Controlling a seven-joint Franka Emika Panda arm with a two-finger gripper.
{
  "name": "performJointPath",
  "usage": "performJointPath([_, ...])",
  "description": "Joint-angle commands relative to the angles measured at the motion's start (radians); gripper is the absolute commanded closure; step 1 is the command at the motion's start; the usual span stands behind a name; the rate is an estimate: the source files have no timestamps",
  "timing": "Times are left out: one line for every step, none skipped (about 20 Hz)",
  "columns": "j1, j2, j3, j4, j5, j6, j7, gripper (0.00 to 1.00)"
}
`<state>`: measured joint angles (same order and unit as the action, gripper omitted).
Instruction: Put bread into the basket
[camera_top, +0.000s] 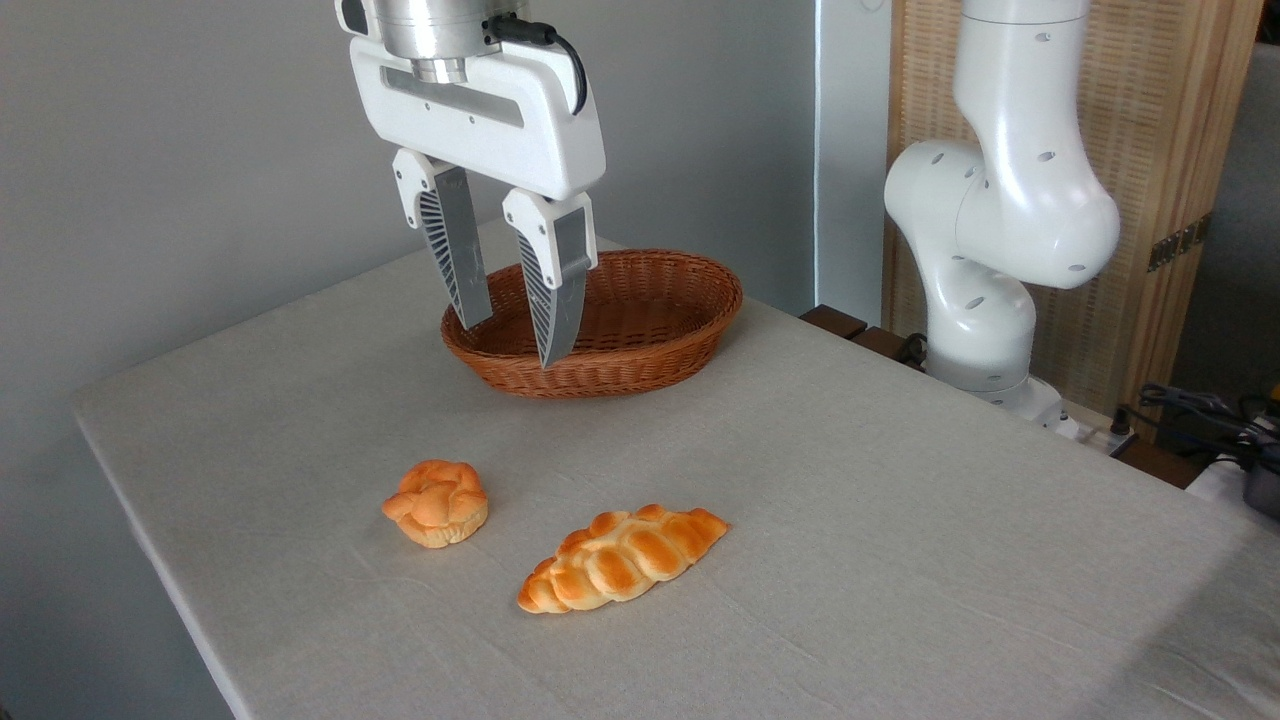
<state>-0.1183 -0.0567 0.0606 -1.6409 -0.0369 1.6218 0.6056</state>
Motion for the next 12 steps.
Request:
performJointPath([0.009, -0.012, 0.001, -0.019, -0.006, 0.001, 0.0, 0.0])
performJointPath([0.009, -0.012, 0.001, -0.019, -0.006, 0.003, 0.0, 0.0])
performJointPath([0.009, -0.012, 0.001, -0.017, -0.006, 0.003, 0.0, 0.0])
performJointPath([0.008, -0.012, -0.001, -0.017, -0.008, 0.003, 0.0, 0.0])
performJointPath([0.009, -0.012, -0.002, -0.019, -0.008, 0.003, 0.0, 0.0])
performJointPath([0.008, -0.014, -0.002, -0.017, -0.008, 0.003, 0.0, 0.0])
performJointPath([0.008, -0.014, -0.004, -0.017, -0.008, 0.003, 0.0, 0.0])
performJointPath([0.008, -0.014, -0.005, -0.017, -0.008, 0.004, 0.0, 0.0])
performJointPath([0.009, -0.014, -0.01, -0.017, -0.008, 0.004, -0.001, 0.0])
performJointPath([0.009, -0.012, -0.012, -0.017, -0.008, 0.004, -0.001, 0.0])
performJointPath([0.009, -0.014, -0.012, -0.017, -0.008, 0.006, -0.001, 0.0])
performJointPath([0.009, -0.014, -0.012, -0.017, -0.008, 0.01, -0.001, 0.0])
